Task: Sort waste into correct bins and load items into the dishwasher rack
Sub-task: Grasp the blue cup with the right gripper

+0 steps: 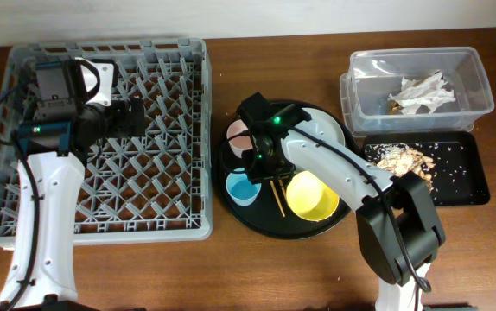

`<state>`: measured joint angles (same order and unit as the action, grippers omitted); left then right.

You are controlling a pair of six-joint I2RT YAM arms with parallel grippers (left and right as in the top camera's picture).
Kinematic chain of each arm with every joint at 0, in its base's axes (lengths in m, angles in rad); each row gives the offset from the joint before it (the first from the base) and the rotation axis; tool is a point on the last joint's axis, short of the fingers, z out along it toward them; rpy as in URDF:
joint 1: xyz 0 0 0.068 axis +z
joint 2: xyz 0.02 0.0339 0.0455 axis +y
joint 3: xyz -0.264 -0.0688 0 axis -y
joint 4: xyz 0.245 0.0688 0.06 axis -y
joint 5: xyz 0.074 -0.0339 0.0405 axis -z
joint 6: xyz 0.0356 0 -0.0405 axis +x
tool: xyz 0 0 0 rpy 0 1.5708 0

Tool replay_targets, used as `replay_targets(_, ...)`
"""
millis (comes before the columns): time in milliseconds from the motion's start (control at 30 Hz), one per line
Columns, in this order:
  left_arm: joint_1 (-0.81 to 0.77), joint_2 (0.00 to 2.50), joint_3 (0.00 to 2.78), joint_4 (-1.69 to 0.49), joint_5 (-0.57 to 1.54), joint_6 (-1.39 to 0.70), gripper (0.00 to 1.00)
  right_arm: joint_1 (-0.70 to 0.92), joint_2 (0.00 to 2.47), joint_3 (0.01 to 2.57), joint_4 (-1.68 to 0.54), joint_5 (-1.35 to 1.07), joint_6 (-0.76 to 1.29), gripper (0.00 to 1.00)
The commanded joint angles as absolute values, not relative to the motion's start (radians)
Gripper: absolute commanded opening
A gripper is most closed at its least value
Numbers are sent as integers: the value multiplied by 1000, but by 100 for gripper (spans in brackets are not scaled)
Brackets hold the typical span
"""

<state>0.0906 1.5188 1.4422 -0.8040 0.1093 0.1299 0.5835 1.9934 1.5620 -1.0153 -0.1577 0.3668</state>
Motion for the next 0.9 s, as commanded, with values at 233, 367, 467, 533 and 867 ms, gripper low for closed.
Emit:
replay_targets(233,88,1522,1456,-802,124,121,99,589,2004,1555,-1011,-145,373,35)
replay_targets(367,88,1522,1456,-802,124,121,99,589,2004,1555,-1011,-145,373,29)
replay_targets(467,88,1522,1456,-802,124,121,99,589,2004,1555,-1012,-145,373,29)
replay_targets(533,88,1522,1456,-802,124,121,99,589,2004,1555,-1012,-145,373,28)
replay_targets(867,88,1522,1456,-802,124,121,99,589,2004,1556,-1012,-146,373,22)
